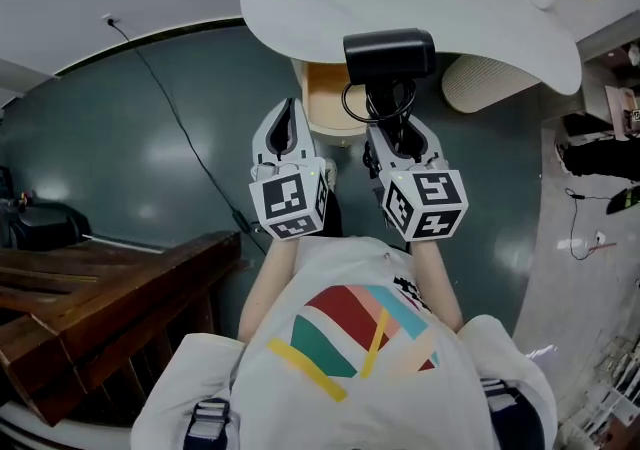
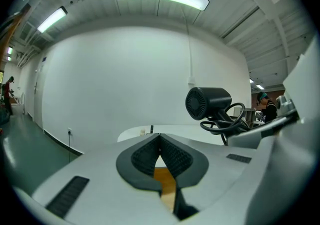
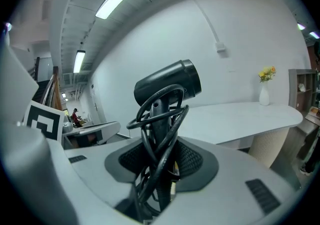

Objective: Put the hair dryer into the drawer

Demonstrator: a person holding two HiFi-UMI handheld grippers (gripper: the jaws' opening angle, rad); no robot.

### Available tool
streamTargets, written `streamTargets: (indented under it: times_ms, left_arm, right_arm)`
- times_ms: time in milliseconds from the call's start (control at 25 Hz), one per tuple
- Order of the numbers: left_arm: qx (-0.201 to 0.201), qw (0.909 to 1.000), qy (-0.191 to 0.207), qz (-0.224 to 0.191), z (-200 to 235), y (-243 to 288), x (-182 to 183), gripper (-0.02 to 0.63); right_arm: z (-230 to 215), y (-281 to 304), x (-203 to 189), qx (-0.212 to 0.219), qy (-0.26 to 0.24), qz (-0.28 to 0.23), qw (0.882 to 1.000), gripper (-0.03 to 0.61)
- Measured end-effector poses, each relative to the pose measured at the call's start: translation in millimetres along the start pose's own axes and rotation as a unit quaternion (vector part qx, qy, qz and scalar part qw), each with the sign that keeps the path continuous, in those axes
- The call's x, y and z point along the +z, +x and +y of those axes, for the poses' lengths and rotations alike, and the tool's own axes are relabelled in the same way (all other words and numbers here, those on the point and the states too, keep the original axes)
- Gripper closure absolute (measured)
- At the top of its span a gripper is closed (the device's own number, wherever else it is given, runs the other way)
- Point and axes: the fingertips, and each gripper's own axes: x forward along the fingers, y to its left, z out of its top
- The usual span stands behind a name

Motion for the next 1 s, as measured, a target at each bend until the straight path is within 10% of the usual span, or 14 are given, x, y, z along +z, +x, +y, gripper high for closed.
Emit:
streamTargets:
  times_ms: [1000]
  left_arm:
    - [-0.046, 0.9985, 0.029, -0.01, 11.5, 140.8, 49.2, 0.597]
  right_arm:
    - [-44.3, 123.9, 70.9, -0.012, 0.022, -0.007, 1.0, 0.416]
